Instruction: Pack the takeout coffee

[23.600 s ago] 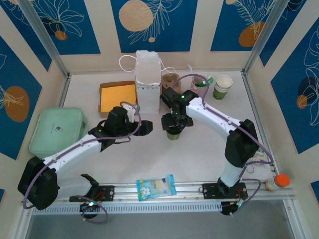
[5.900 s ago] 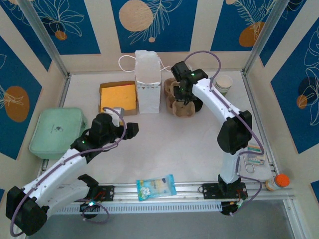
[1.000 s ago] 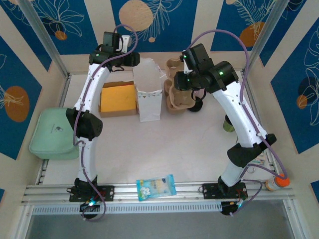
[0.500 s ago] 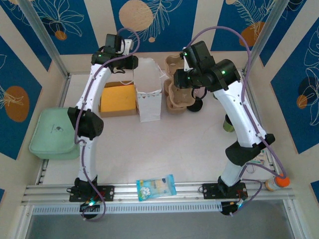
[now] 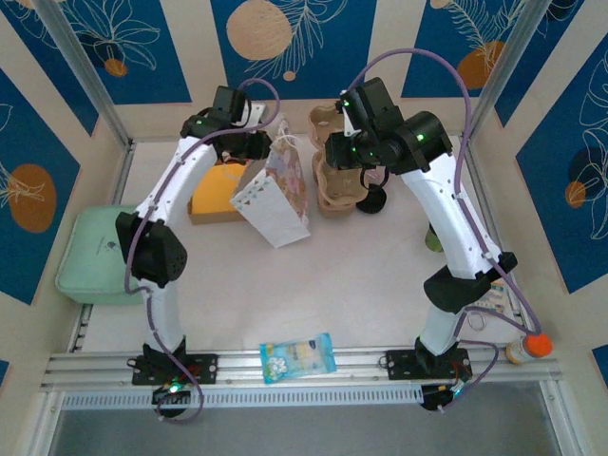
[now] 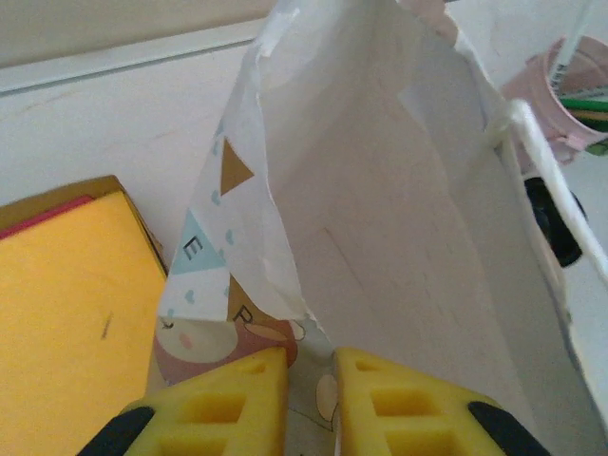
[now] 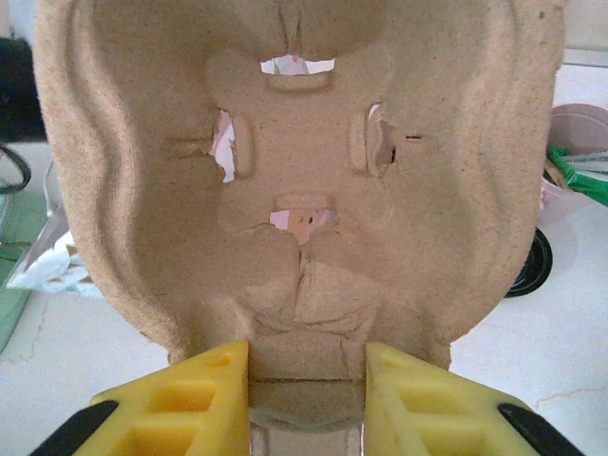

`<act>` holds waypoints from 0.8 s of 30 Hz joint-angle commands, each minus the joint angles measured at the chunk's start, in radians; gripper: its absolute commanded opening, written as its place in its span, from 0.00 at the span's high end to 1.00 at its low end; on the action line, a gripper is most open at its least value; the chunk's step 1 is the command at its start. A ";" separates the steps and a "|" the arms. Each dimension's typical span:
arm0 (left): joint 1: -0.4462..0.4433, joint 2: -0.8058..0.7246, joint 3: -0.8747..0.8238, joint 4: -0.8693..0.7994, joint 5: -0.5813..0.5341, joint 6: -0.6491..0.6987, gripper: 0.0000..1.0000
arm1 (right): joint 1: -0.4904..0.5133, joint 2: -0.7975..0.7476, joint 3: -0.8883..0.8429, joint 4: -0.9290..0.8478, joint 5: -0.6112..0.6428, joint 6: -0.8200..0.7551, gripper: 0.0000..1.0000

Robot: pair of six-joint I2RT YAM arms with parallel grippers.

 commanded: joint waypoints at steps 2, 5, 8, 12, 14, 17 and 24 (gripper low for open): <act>-0.020 -0.121 -0.067 0.028 0.020 -0.042 0.79 | 0.012 -0.019 0.017 -0.023 0.025 -0.012 0.69; -0.029 -0.189 -0.110 0.035 0.021 -0.062 0.78 | 0.017 -0.034 0.000 -0.017 0.028 -0.010 0.69; -0.034 -0.267 -0.189 0.061 0.024 -0.094 0.78 | 0.020 -0.050 -0.012 -0.013 0.032 -0.008 0.69; -0.046 -0.379 -0.358 0.155 0.071 -0.160 0.78 | 0.028 -0.061 -0.020 -0.012 0.031 -0.007 0.70; -0.057 -0.420 -0.421 0.187 0.079 -0.180 0.78 | 0.033 -0.064 -0.020 -0.014 0.028 -0.007 0.69; -0.068 -0.471 -0.478 0.215 0.090 -0.199 0.77 | 0.046 -0.056 -0.010 -0.022 0.026 -0.008 0.69; -0.059 -0.538 -0.472 0.193 0.012 -0.169 0.46 | 0.079 0.005 0.090 -0.063 -0.003 -0.004 0.69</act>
